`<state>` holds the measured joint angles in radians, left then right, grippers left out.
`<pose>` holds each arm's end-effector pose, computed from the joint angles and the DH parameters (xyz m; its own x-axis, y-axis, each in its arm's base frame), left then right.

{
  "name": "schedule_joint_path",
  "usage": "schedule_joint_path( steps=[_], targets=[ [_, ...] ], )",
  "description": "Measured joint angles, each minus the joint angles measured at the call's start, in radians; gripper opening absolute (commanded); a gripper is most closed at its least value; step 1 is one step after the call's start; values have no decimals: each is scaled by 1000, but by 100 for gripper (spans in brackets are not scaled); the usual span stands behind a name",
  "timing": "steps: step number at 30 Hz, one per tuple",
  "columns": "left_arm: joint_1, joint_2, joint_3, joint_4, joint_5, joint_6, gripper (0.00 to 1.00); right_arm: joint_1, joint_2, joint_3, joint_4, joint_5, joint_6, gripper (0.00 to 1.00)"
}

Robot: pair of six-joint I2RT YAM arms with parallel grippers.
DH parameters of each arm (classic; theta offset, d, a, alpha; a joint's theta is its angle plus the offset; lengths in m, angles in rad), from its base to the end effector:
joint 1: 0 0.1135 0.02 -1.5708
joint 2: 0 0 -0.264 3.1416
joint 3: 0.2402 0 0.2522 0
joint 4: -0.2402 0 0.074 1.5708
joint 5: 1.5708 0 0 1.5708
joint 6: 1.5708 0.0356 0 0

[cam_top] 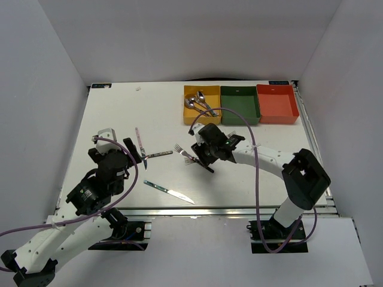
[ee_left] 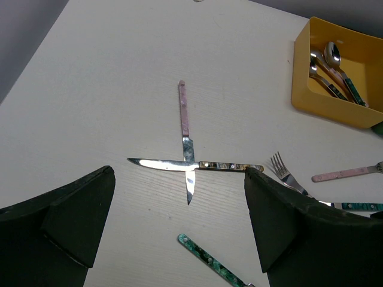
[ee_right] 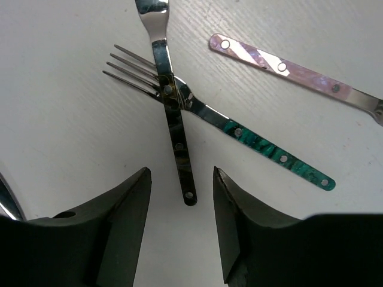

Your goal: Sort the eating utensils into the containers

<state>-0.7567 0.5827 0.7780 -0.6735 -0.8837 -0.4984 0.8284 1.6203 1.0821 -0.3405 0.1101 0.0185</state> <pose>0.1018 -0.0582 0.3207 -0.2635 -0.1682 -0.9499 -0.2158 0.9700 -0.1119 0.2354 0.2508 0.2189 -0.5331 -0.5538 -0.6396 -0.6752 0.7340 -0.0728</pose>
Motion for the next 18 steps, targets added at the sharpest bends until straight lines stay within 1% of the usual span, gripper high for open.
schedule_joint_path(
  steps=[6, 9, 10, 12, 13, 15, 16, 18],
  targets=[
    [0, -4, 0, 0, 1, 0, 98, 7, 70, 1, 28, -34, -26, 51],
    [0, -4, 0, 0, 1, 0, 98, 7, 125, 3, 37, -37, -39, 48],
    [0, -4, 0, 0, 1, 0, 98, 7, 146, 5, 40, -39, -46, 42],
    [0, -4, 0, 0, 1, 1, 98, 7, 182, 9, 47, -47, -53, 35],
    [0, -4, 0, 0, 1, 1, 98, 7, 187, 21, 49, -49, -56, 29],
    [0, -4, 0, 0, 1, 1, 98, 8, 195, 31, 57, -53, -64, 22],
    [0, -5, 0, 0, 1, 1, 98, 11, 198, 31, 59, -54, -68, 14],
    [0, -5, 0, 1, 2, 1, 98, 19, 197, 31, 60, -54, -76, 4]
  ],
)
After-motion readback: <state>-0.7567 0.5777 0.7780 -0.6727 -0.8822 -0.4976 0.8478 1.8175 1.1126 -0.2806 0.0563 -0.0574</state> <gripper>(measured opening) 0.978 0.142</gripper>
